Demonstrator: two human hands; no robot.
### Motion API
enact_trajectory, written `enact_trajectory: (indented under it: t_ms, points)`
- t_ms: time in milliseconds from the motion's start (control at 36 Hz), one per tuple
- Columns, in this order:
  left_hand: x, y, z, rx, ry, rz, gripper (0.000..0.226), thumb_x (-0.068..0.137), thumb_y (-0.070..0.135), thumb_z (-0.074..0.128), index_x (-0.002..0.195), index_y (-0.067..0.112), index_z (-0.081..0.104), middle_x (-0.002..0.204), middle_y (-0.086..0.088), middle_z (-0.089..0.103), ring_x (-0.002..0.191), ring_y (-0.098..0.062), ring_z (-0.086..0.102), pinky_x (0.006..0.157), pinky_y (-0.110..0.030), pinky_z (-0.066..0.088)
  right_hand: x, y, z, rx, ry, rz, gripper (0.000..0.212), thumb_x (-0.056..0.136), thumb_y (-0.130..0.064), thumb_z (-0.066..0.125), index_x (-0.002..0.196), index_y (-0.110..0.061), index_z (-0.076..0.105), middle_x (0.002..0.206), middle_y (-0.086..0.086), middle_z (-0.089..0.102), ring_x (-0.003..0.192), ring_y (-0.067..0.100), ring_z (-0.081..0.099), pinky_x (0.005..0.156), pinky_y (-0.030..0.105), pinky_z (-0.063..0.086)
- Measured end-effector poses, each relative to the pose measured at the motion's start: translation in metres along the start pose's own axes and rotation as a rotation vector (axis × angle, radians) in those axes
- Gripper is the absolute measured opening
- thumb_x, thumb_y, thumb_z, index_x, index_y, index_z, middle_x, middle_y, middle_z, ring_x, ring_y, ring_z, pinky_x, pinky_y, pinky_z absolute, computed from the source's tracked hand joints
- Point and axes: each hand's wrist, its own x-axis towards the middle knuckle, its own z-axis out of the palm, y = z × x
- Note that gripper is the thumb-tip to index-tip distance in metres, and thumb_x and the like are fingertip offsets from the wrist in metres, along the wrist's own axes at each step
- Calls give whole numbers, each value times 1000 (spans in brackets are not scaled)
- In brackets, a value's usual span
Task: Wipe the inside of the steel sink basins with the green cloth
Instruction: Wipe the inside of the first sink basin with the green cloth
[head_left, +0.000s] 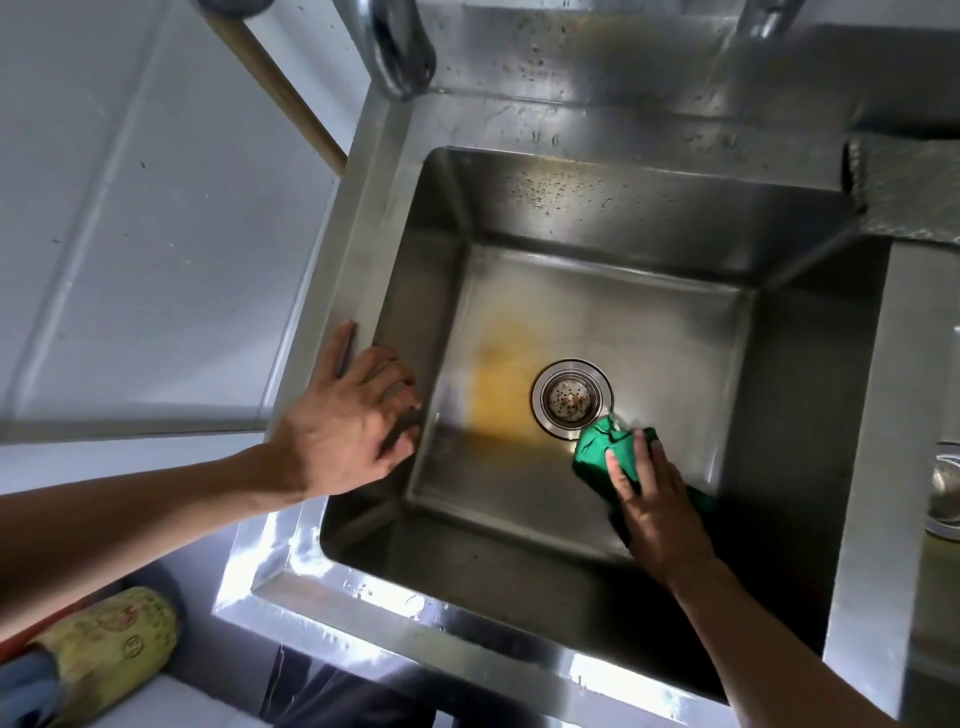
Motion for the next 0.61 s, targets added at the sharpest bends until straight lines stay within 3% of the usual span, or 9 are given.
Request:
enact_trajectory:
  t_ms: [83, 111, 194, 306, 389, 528, 611]
  points:
    - [0, 0, 0, 3, -8, -2, 47, 96, 53, 46, 111, 18, 74, 121, -6, 68, 128, -32, 53, 122, -71, 16, -1, -10, 1, -101, -45, -227, 90, 54, -10, 88, 138, -15, 56, 154, 27, 29, 135, 51, 40, 104, 58, 42]
    - [0, -1, 0, 3, -9, -1, 47, 96, 53, 46, 112, 18, 74, 121, -6, 68, 128, -32, 53, 122, -71, 16, -2, -13, 2, -155, -92, -327, 90, 56, -9, 86, 140, -19, 54, 156, 26, 26, 139, 50, 34, 107, 58, 38]
    - [-1, -1, -1, -6, -16, -5, 48, 96, 53, 46, 112, 18, 74, 121, -6, 67, 128, -31, 53, 123, -71, 15, -8, -14, 10, -228, -257, -454, 92, 80, -11, 72, 155, -30, 23, 163, 16, -10, 148, 41, -8, 118, 56, 22]
    - [-1, -1, 0, -8, -23, -6, 48, 96, 54, 44, 113, 19, 73, 121, -5, 67, 128, -30, 53, 123, -69, 15, -5, -4, 2, -163, -108, -308, 100, 52, -15, 90, 143, -30, 50, 160, 17, 25, 143, 41, 32, 112, 47, 34]
    - [-1, -1, 0, -18, -21, -6, 48, 96, 55, 46, 113, 19, 73, 121, -5, 68, 128, -30, 53, 124, -69, 14, -4, -4, 2, -139, -52, -280, 97, 59, -14, 83, 147, -23, 44, 162, 20, 15, 147, 43, 20, 118, 50, 28]
    - [-1, 0, -4, -21, -47, -9, 48, 95, 54, 45, 113, 19, 72, 121, -5, 67, 129, -31, 53, 124, -69, 13, 9, -26, 9, -210, -85, -394, 114, 39, -11, 89, 145, -21, 47, 158, 23, 25, 144, 45, 27, 118, 53, 24]
    - [-1, 0, -5, -19, -56, -9, 48, 96, 53, 42, 113, 19, 72, 122, -5, 66, 129, -31, 53, 124, -69, 13, 32, -45, 14, -250, -122, -516, 107, 59, -25, 90, 150, -26, 34, 163, 19, 12, 150, 42, 9, 118, 54, 15]
